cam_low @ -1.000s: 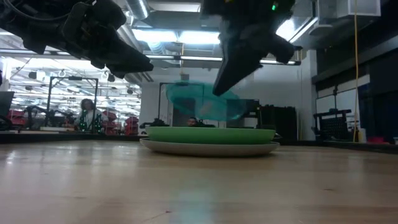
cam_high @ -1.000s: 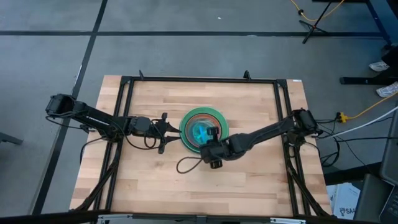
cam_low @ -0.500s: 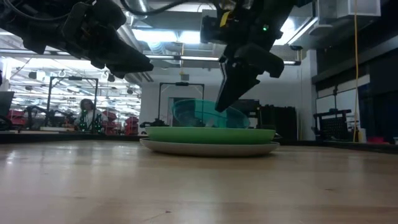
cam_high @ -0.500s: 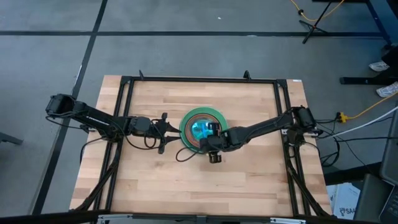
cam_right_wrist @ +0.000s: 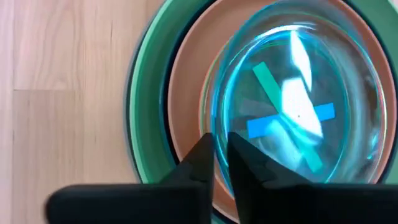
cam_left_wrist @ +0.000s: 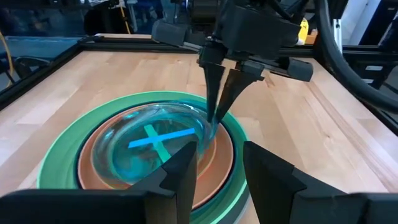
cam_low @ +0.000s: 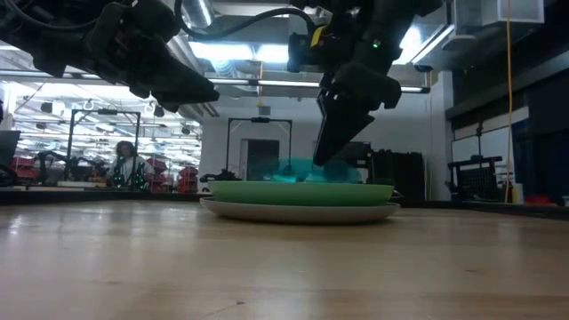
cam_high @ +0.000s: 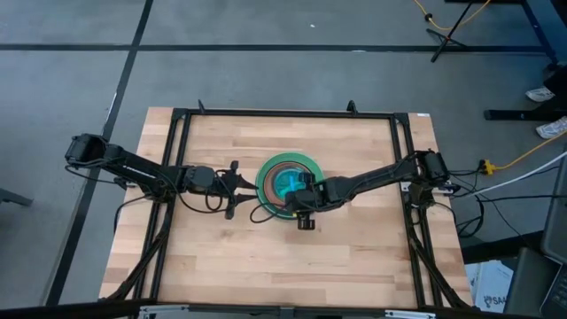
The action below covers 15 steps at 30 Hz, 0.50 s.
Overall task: Stack plastic plates
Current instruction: Stack the blue on top of the green plate, then return to Home Position
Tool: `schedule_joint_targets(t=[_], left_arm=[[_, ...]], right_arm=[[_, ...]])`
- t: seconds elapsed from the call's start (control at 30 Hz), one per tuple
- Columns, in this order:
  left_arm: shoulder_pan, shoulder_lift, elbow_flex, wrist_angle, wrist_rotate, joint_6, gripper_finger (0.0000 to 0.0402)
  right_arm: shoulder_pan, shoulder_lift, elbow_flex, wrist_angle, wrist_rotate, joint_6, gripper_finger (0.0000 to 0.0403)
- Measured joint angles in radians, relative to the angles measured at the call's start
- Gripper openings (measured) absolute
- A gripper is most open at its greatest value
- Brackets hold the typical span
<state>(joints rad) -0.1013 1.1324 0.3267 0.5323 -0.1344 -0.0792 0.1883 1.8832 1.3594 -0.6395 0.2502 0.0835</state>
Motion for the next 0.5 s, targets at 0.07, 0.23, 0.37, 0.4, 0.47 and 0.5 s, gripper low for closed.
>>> schedule_joint_targets(t=[0.07,0.23,0.37,0.4,0.47,0.5], left_arm=[[0.0,0.0,0.0,0.0,0.015,0.0,0.0124],[0.0,-0.001,0.0,-0.01,0.034,0.002,0.0124],[0.001,-0.069,0.001,-0.017,0.043,0.009,0.0124],[0.001,-0.092,0.003,-0.025,0.043,0.017,0.0124],[0.003,-0.148,0.0,-0.076,0.043,0.037,0.0124],[0.008,-0.179,0.001,-0.094,0.043,0.047,0.0124]], right_arm=[[0.001,0.0,0.0,0.0,0.0,0.016,0.0048],[0.001,0.0,0.032,-0.079,-0.029,0.004,0.0106],[0.002,-0.036,0.044,-0.187,-0.026,-0.009,0.0128],[0.002,-0.056,0.035,-0.188,-0.026,-0.01,0.013],[0.002,-0.109,0.0,-0.174,-0.026,-0.01,0.013],[0.002,-0.139,-0.026,-0.156,-0.026,-0.011,0.0129]])
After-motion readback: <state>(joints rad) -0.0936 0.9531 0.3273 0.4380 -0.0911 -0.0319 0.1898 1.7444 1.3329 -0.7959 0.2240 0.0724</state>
